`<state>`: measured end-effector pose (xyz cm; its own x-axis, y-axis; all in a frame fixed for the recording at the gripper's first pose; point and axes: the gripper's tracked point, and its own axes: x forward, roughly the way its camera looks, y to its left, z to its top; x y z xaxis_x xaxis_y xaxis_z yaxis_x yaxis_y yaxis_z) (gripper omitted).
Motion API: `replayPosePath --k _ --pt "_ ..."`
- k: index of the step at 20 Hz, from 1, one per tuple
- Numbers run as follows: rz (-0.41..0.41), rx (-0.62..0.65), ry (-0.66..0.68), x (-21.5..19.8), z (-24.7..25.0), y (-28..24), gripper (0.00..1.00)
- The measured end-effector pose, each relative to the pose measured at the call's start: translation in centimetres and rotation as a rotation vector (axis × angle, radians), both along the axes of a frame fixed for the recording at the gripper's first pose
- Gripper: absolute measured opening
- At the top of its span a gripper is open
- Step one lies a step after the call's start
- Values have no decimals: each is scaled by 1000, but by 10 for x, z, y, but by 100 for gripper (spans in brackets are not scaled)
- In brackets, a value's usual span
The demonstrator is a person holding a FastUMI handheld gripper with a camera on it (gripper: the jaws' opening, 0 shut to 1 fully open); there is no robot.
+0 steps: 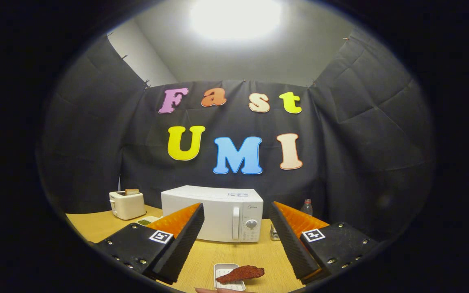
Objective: Open the microwave, put the food inside, and close the microwave door.
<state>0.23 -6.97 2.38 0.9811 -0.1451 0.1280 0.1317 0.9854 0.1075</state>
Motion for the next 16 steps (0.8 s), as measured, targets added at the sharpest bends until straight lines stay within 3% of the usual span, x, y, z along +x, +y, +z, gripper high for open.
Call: replayPosePath --k 5,9,13,16 --pt "-40 -4 20 29 -6 -17 99" --pt "46 44 65 68 -20 -13 99" --pt "40 32 96 110 -29 -23 99" --pt "49 97 134 146 -44 -21 99"
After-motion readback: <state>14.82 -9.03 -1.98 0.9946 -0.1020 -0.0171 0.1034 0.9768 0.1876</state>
